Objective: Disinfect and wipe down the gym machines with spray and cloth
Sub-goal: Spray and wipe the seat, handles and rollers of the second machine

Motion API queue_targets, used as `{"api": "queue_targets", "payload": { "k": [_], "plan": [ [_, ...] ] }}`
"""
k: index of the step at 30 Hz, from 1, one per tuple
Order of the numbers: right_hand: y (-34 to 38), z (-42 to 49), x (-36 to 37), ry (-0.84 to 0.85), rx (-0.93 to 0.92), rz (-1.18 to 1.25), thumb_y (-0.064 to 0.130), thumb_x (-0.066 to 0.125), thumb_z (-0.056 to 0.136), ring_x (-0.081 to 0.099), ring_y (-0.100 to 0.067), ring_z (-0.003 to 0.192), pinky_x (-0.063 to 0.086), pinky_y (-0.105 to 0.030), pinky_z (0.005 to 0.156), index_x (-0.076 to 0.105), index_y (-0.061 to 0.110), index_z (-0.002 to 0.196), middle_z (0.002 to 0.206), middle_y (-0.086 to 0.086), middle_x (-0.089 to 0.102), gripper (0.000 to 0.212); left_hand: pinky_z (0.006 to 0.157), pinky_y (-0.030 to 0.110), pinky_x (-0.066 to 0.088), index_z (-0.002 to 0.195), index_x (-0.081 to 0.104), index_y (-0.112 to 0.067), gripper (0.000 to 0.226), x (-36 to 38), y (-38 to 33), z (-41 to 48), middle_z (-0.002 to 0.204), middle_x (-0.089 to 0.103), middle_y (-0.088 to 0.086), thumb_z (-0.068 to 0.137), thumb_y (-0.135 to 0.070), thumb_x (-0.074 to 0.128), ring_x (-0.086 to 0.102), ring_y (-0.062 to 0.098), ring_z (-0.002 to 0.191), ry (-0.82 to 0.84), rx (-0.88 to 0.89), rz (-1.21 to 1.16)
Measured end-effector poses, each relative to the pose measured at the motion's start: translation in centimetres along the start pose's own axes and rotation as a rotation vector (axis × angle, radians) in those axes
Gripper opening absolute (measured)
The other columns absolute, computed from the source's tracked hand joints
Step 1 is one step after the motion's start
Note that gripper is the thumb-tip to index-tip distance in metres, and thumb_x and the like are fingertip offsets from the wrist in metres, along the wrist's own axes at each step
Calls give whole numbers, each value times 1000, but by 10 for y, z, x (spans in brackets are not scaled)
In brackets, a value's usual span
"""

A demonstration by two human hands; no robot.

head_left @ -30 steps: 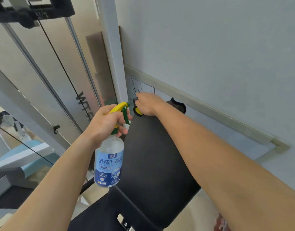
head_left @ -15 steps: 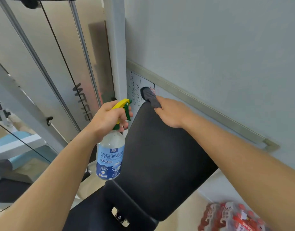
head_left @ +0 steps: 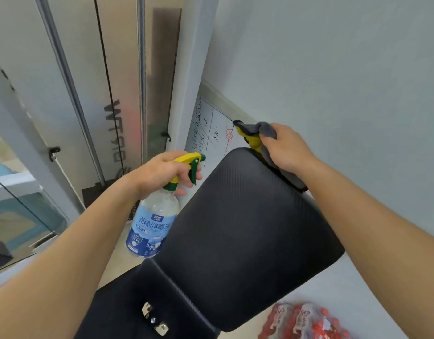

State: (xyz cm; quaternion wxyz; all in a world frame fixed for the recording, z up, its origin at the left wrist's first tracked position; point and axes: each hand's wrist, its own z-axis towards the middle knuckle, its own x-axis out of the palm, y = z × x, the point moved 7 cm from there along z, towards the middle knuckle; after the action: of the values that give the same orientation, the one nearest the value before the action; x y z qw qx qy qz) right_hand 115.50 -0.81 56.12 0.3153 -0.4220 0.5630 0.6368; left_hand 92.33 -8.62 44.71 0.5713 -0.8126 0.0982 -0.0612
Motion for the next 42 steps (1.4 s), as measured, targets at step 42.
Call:
{"api": "queue_targets", "payload": {
  "k": [42],
  "plan": [
    [57, -7, 74, 239, -459, -1064, 54, 28, 95, 57, -28, 108, 41, -40, 86, 61, 32, 120, 117, 1, 62, 47, 90, 46, 60, 114, 68, -8, 53, -40, 44, -17, 106, 78, 5, 63, -8, 55, 72, 18, 103, 75, -21, 42]
  ]
}}
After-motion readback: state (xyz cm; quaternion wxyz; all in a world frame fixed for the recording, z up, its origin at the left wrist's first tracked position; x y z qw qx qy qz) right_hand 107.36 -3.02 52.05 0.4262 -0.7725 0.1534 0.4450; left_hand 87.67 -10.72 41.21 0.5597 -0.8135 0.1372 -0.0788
